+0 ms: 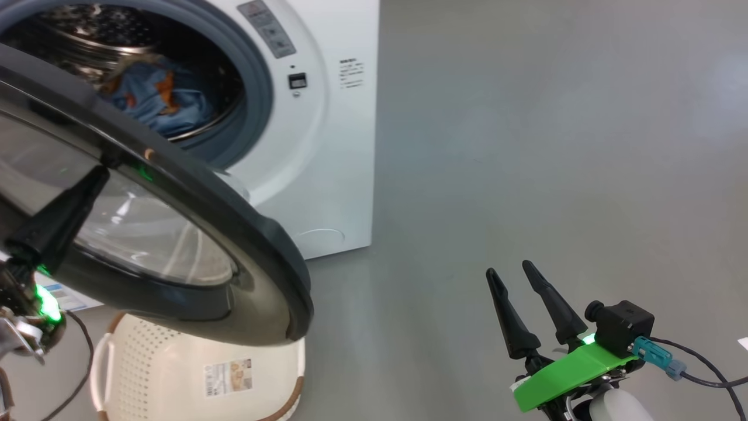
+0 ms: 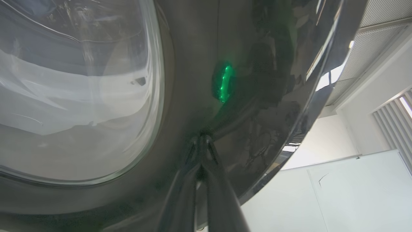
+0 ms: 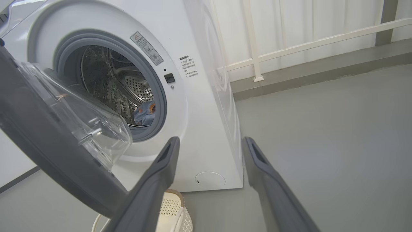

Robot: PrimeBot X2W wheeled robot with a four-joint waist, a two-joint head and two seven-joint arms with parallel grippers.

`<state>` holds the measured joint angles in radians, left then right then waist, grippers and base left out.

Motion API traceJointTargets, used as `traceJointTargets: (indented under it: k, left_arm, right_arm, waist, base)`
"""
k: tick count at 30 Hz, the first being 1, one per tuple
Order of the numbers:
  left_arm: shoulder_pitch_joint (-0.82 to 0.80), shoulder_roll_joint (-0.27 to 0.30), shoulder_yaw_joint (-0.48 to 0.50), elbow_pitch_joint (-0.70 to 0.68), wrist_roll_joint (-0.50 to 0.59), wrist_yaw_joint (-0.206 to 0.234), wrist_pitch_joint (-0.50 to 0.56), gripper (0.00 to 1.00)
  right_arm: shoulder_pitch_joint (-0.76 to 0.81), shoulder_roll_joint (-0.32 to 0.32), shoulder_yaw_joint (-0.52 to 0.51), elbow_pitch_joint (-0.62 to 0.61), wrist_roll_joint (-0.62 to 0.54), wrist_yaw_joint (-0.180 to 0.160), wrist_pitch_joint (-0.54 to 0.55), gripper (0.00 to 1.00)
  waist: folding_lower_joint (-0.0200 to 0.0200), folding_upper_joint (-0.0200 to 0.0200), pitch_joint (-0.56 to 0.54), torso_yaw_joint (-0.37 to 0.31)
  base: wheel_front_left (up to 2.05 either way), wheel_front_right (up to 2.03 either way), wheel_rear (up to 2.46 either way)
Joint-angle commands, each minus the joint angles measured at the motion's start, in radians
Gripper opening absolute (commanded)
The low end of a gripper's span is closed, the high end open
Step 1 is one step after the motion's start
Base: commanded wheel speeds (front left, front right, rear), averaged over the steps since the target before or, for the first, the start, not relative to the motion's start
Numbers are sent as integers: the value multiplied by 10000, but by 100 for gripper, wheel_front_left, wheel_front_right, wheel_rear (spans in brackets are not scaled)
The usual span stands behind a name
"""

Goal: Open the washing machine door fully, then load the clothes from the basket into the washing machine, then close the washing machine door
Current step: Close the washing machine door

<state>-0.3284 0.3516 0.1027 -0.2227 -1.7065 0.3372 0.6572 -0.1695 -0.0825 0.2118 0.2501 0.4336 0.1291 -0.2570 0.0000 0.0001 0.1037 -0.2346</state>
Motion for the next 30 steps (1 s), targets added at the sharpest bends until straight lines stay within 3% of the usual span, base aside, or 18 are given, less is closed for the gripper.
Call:
traceJointTargets:
  k: [1,30]
  left_arm:
    - [-587,444,410,-183,161,-141,-69,0]
    - [-1789,965,800,1247,792,-531,-517,0]
  right_arm:
    - [-380,82,195,-284,-85,16,-48,100]
    - [-369,302,128,-639,-177,16,-48,100]
  waist:
    - [0,-1,135,-203]
    - [0,-1,1001,-1561]
  base:
    - [0,0,0]
    - [0,0,0]
